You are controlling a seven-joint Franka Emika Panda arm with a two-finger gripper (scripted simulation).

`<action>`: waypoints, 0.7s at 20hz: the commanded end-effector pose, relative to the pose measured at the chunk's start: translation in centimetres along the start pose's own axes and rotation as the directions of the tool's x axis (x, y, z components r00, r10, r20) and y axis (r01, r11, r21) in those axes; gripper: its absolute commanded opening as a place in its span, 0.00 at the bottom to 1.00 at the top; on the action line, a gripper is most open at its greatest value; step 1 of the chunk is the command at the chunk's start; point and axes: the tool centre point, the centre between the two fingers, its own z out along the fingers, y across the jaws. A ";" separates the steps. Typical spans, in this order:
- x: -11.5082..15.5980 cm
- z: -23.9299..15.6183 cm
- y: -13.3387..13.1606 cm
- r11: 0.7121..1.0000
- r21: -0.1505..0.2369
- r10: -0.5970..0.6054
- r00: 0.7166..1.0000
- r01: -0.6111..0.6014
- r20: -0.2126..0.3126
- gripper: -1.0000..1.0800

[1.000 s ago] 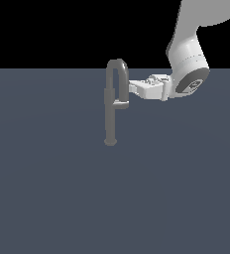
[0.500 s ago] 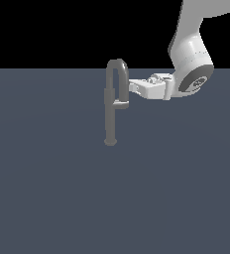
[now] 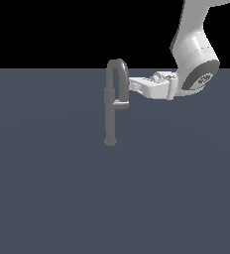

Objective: Turn on the faucet by rotating a designated handle.

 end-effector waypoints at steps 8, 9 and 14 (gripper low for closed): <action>1.5 0.0 3.0 1.000 -0.006 0.015 1.000 -0.015 0.008 0.00; 1.6 0.0 3.4 1.000 -0.007 0.017 1.000 -0.017 0.008 0.00; 2.0 0.0 3.7 1.000 -0.007 0.005 1.000 -0.005 0.005 0.00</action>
